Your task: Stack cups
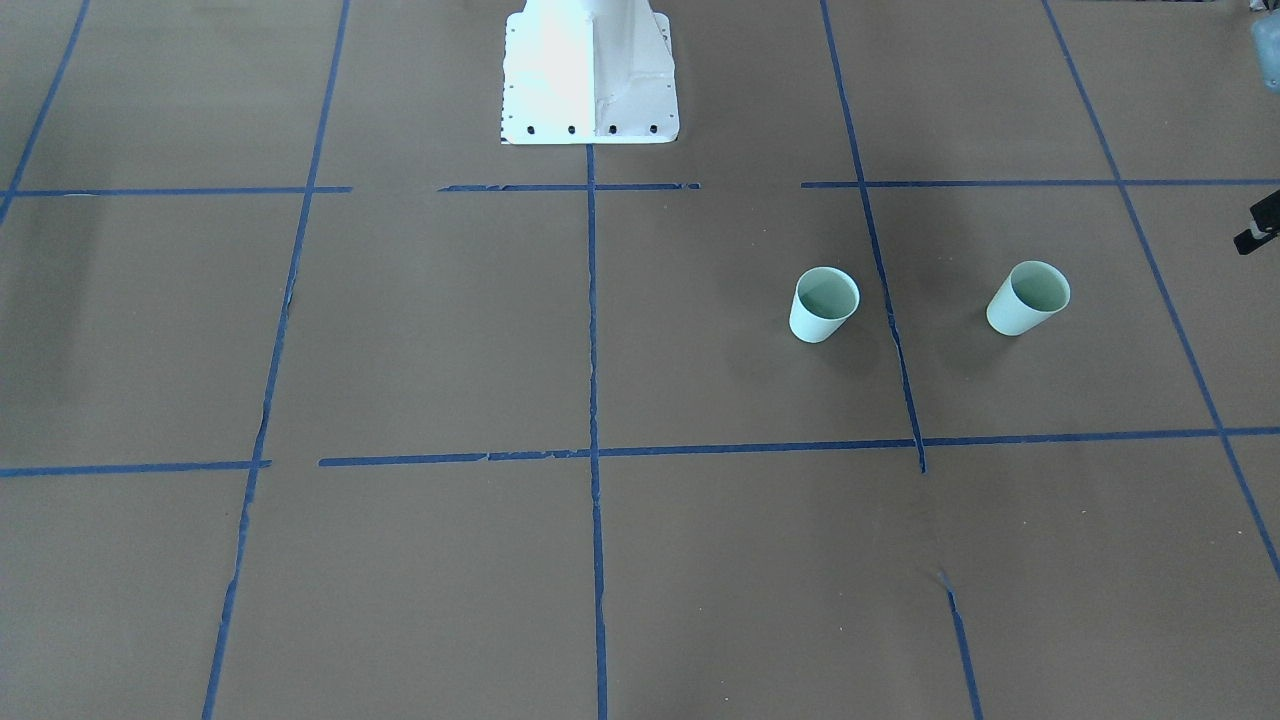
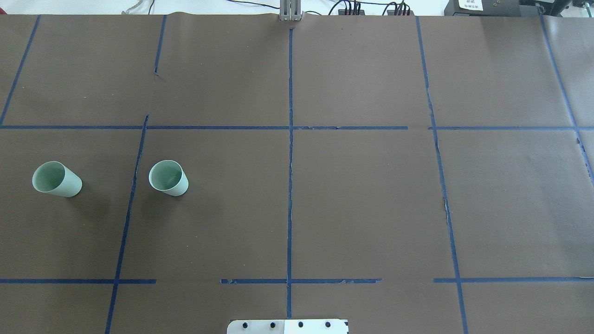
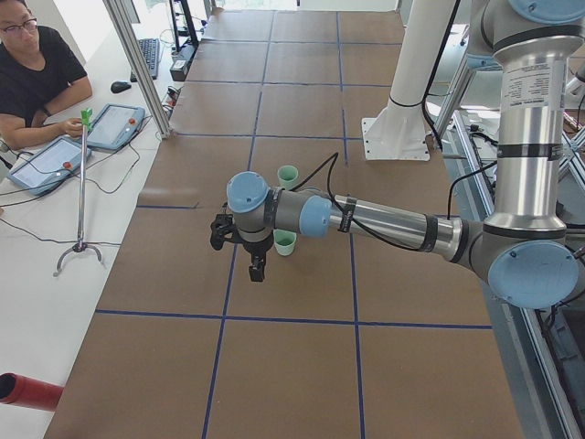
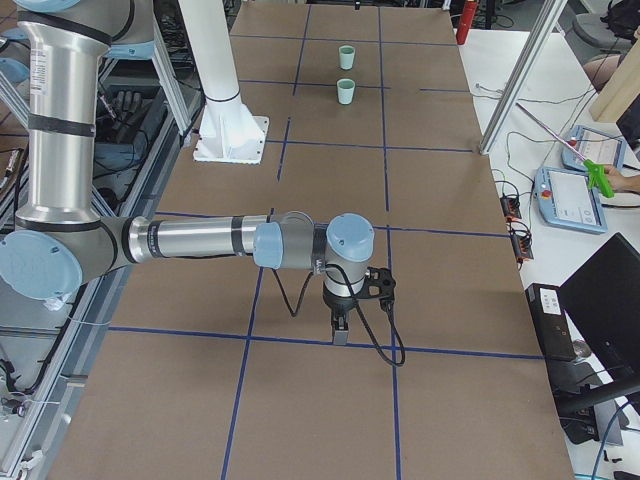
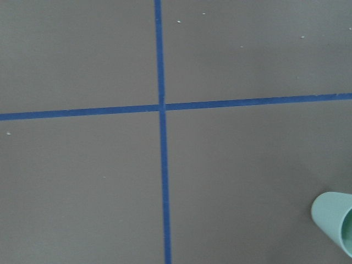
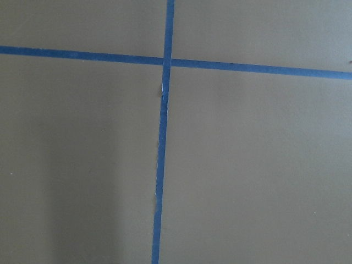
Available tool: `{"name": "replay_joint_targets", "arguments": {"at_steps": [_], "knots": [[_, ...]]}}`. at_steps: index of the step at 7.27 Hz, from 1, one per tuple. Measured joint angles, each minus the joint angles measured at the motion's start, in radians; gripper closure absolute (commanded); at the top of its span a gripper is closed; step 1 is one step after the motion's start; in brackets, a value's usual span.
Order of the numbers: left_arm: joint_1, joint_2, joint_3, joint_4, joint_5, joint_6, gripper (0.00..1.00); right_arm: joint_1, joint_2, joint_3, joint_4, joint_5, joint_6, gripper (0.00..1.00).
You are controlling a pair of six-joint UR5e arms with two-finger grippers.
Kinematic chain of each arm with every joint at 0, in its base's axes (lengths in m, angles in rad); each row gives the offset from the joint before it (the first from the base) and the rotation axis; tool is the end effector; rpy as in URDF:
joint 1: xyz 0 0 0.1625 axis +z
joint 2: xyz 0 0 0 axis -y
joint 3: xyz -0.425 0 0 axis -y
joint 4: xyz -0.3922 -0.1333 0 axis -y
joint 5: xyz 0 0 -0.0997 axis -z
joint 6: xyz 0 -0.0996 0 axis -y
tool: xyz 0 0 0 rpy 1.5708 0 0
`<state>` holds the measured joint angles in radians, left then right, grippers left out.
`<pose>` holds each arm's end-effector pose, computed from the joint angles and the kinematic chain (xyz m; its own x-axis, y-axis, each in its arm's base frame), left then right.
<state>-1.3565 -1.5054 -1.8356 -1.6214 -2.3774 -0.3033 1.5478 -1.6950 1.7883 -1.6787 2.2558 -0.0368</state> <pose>0.0400 -0.4726 0.5510 0.6706 0.0242 -0.7415 -0.0060 0.9996 0.0272 0.0602 -0.4379 0.6263 0.7731 -0.0453 0.6327 0.0515 0.9986 0.0087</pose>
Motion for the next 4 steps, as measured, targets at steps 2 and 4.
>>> {"name": "replay_joint_targets", "arguments": {"at_steps": [2,4], "knots": [[0.121,0.032,-0.002,-0.164,0.037,-0.244,0.00,0.000,0.000,0.000,-0.001,0.000,0.000,0.00],[0.247,0.044,0.019,-0.292,0.102,-0.469,0.00,0.000,0.000,0.000,-0.001,0.000,0.000,0.00]]}}
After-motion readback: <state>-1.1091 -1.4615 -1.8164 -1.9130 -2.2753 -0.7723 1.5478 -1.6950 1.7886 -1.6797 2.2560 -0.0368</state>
